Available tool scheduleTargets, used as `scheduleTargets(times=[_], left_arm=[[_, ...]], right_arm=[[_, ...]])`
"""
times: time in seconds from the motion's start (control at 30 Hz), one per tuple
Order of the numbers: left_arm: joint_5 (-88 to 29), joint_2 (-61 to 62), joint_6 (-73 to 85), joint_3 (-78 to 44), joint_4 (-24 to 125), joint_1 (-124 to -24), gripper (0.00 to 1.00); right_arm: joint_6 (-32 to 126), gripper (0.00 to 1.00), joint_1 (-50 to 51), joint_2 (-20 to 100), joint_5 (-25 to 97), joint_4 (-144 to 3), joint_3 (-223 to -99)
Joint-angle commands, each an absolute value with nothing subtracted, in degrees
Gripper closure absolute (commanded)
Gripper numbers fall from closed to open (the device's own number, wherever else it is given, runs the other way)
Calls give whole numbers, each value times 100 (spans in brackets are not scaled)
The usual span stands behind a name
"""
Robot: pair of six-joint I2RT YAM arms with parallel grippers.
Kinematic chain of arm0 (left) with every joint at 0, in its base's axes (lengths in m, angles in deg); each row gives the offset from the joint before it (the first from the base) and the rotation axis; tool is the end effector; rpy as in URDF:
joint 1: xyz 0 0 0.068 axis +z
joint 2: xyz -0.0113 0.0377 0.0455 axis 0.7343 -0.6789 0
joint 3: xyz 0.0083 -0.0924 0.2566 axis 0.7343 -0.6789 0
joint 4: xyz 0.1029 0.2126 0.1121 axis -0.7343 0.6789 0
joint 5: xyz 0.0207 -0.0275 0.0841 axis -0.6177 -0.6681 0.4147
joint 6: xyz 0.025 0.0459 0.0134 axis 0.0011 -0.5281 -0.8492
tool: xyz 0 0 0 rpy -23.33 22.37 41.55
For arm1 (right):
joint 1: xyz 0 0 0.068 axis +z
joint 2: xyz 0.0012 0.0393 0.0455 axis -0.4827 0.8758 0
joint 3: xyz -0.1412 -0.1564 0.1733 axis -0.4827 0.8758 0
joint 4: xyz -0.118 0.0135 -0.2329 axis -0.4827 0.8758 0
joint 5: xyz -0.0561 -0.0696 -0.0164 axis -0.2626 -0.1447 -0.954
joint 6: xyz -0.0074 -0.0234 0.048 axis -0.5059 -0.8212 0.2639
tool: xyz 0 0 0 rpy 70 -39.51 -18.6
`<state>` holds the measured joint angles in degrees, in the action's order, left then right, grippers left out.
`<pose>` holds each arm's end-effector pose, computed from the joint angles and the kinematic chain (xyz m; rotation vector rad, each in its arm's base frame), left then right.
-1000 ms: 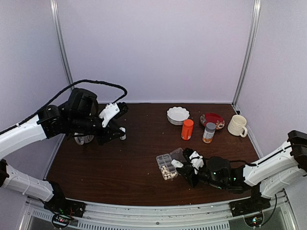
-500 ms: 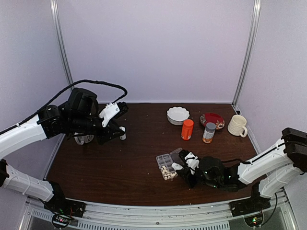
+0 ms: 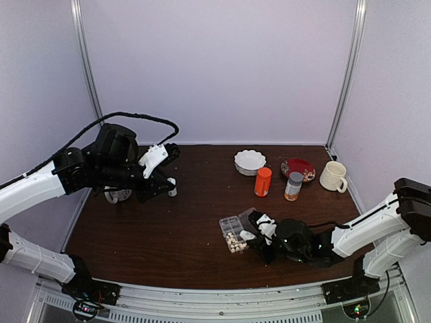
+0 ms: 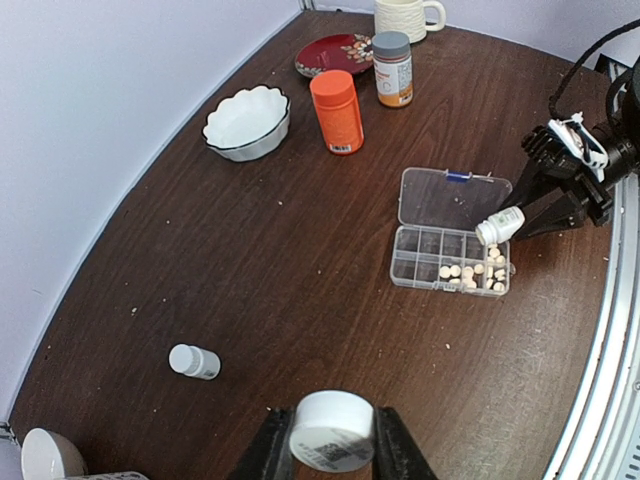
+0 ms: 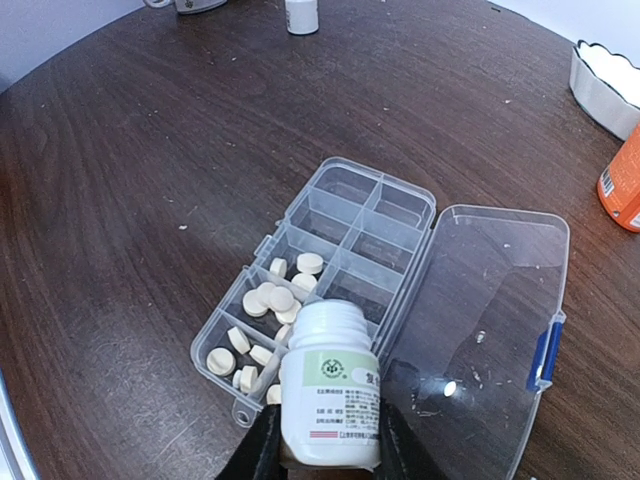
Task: Sort the pills into containers
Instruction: Pour the pill into the compartment of the pill container.
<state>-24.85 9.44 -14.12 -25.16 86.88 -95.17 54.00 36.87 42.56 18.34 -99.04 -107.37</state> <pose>0.1669 -0.1884 0.3370 1.0980 1.9691 -0.4486 0.1089 0.2262 0.1287 -0.8747 2.0316 0.6086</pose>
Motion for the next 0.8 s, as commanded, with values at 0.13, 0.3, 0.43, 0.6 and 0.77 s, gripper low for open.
scheduleTargets(times=[0.13,0.3,0.43,0.6,0.77], left_arm=[[-2499,1027,-1468,-2538,8519,-9475,100],[-2500,1002,-1479,-2538,8526,-9479,100],[-2483,984,-1479,-2521,8549,-9479,100],[-2461,979,-1474,-2523,8559,-9477,100],[-2475,965,-1488,-2521,8565,-9479,100]], right_arm=[[5425,97,3661,4303,1978,-9807,-10873],[5399,98,3661,4235,2014,-9754,-10945],[5351,98,3657,4278,2079,-9533,-11062],[5386,98,3660,4294,2066,-9402,-11110],[5404,98,3654,4149,2053,-9263,-11153]])
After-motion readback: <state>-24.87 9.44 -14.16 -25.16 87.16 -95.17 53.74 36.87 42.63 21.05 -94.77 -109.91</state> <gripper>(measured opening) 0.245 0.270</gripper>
